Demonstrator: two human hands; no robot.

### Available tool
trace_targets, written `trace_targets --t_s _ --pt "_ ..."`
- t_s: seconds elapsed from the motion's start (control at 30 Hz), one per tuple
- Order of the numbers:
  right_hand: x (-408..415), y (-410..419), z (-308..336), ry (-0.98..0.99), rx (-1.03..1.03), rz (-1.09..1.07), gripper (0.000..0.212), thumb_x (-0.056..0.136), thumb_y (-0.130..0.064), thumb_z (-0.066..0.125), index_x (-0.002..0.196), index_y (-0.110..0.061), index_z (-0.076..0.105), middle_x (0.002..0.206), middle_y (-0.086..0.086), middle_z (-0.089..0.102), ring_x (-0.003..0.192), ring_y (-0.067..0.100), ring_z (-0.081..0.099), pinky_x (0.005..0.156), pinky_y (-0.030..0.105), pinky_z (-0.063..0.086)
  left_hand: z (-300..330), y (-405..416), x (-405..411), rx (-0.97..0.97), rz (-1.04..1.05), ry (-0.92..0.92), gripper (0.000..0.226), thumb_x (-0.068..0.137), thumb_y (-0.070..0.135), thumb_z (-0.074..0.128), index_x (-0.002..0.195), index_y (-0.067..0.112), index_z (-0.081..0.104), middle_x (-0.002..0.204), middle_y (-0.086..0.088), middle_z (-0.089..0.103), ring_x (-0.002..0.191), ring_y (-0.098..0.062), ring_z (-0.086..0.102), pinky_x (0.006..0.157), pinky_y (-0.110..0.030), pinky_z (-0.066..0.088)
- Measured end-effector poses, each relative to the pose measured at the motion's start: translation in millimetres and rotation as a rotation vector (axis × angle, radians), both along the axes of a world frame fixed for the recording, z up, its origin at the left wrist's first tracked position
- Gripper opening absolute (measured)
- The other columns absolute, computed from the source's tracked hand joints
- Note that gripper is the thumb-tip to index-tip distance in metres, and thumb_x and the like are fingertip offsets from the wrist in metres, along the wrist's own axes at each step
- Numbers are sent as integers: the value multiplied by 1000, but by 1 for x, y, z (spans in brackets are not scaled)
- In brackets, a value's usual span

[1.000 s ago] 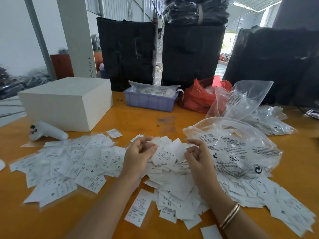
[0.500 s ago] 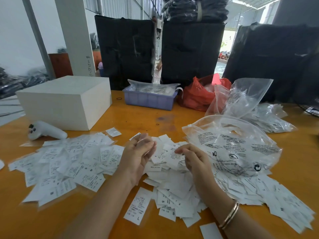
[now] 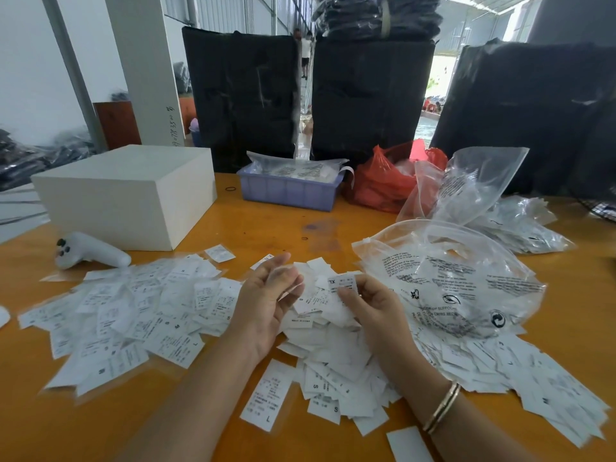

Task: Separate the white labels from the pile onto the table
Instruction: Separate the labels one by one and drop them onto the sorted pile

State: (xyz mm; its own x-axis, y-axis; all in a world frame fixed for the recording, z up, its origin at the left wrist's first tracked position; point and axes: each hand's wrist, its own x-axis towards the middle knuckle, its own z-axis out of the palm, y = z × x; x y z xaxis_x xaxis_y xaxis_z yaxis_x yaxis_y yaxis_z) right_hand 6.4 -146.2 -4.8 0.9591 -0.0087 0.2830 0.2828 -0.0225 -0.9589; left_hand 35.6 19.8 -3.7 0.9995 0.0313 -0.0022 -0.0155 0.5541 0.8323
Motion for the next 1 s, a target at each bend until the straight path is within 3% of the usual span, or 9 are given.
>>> trace_targets --t_s 0.13,0.27,0.53,0.7,0.9,0.97,1.0 --pt "3 -2 -2 -75 -111 -89 15 91 -21 61 79 -20 70 62 -5 59 58 10 50 55 25 40 0 -1 0 18 -68 -2 28 81 5 68 107 14 65 78 -2 70 74 -12 69 62 -21 55" --pt "5 0 -5 -113 -171 -106 17 91 -20 60 76 -21 68 51 -15 51 49 0 40 50 15 32 -1 -3 0 55 -113 -9 27 82 5 67 107 15 65 76 -1 69 71 -10 69 61 -21 55" --pt "3 0 -5 -263 -124 -175 15 90 -24 58 78 -21 67 58 -6 52 54 8 43 51 23 35 -2 -4 -2 76 -119 -9 28 81 6 67 108 14 66 81 -3 71 74 -11 69 62 -21 56" --pt "6 1 -6 -302 -246 -200 14 90 -15 61 78 -18 67 53 -14 51 49 2 43 50 11 32 -3 -4 -1 80 -132 -19 28 82 4 66 108 14 65 76 0 71 73 -10 70 62 -21 56" --pt "5 3 -9 -351 -420 -167 29 92 -17 59 74 -39 56 63 -24 54 59 0 49 55 11 34 -2 -4 -2 91 -145 -39 40 66 14 75 105 17 66 82 -3 73 77 -13 71 64 -21 55" --pt "6 4 -10 -322 -461 -147 28 95 -20 55 85 -45 59 68 -23 58 67 1 54 57 16 38 -3 -5 -2 133 -155 -54 45 64 16 76 107 19 66 89 -5 73 82 -17 71 66 -22 56" --pt "6 5 -10 -281 -439 -119 25 96 -20 53 103 -43 62 79 -20 64 77 3 59 63 18 44 -3 -5 -2 167 -166 -63 45 66 16 77 109 20 65 93 -5 73 84 -18 71 68 -22 56"
